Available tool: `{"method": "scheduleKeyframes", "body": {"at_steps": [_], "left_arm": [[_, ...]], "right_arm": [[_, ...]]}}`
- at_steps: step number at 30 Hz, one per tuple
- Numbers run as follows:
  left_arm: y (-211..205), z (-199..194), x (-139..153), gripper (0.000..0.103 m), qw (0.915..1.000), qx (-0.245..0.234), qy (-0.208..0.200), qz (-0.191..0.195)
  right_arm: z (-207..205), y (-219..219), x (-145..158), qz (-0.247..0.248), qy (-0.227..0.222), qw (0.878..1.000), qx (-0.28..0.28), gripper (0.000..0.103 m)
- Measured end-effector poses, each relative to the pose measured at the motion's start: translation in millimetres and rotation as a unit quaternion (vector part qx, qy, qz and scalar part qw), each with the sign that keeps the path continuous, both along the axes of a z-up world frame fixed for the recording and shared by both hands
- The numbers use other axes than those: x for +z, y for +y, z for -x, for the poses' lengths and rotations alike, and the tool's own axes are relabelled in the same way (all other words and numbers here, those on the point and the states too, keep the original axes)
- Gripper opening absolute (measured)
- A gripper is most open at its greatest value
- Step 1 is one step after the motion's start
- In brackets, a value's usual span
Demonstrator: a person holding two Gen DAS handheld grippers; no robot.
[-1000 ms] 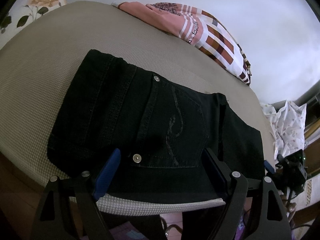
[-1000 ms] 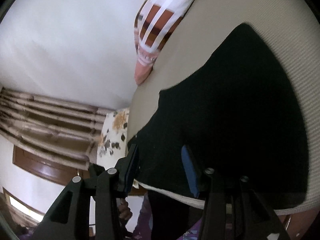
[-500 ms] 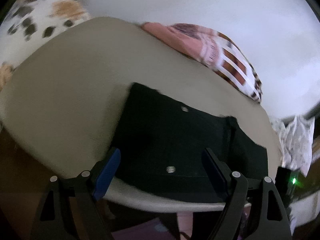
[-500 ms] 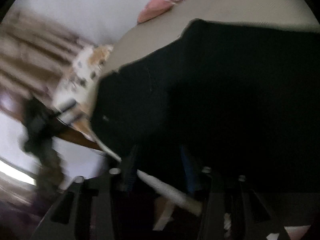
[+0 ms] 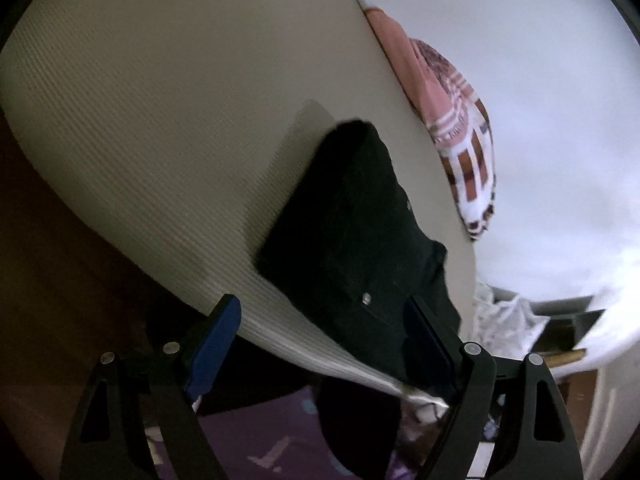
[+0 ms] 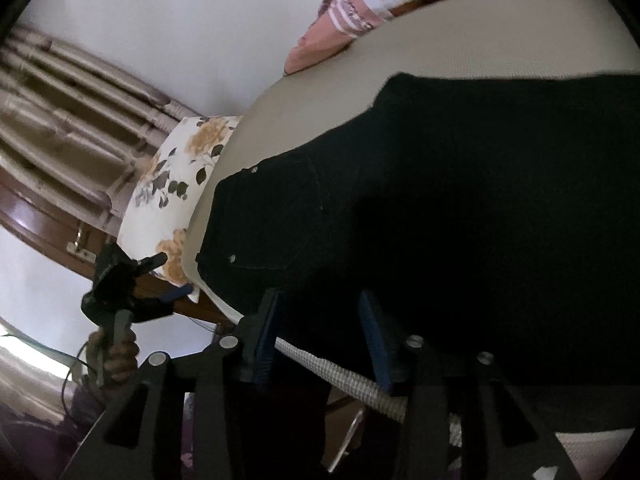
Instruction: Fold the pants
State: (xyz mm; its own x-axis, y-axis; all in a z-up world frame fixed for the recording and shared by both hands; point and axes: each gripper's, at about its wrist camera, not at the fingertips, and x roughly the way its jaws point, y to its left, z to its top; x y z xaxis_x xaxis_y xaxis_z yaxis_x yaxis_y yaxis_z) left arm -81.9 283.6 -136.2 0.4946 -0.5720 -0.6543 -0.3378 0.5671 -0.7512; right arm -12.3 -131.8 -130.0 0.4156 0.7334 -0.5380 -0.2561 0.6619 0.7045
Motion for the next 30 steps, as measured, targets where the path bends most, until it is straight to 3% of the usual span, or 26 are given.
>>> {"method": "scheduleKeyframes", "body": {"at_steps": [3, 10, 18, 22, 25, 30], "left_arm": [[-11.7, -8.0, -11.0, 0.083, 0.9994, -0.017, 0.014, 0.025], [-30.5, -30.6, -28.3, 0.083, 0.9982, -0.042, 0.021, 0.038], [-29.2, -34.6, -32.9, 0.083, 0.9979, -0.008, 0.003, 0.065], [-21.9, -16.7, -36.7, 0.083, 0.9952, 0.036, 0.012, 0.091], [-17.1, -18.2, -33.1, 0.083, 0.9966, 0.044, 0.008, 0.069], [-14.8, -33.6, -33.2, 0.083, 0.9958, 0.052, 0.017, 0.073]], "right_arm": [[3.1, 1.0, -1.2, 0.004, 0.005, 1.0, 0.0, 0.043], [7.0, -6.8, -2.9, -0.008, 0.013, 1.0, -0.005, 0.049], [7.7, -8.5, -5.8, -0.016, 0.02, 1.0, -0.008, 0.055], [7.3, -9.7, -7.1, -0.021, 0.024, 0.999, -0.009, 0.056], [6.9, -12.6, -7.9, -0.029, 0.027, 0.999, -0.013, 0.058], [5.9, -13.3, -10.0, -0.035, 0.031, 0.999, -0.014, 0.059]]}}
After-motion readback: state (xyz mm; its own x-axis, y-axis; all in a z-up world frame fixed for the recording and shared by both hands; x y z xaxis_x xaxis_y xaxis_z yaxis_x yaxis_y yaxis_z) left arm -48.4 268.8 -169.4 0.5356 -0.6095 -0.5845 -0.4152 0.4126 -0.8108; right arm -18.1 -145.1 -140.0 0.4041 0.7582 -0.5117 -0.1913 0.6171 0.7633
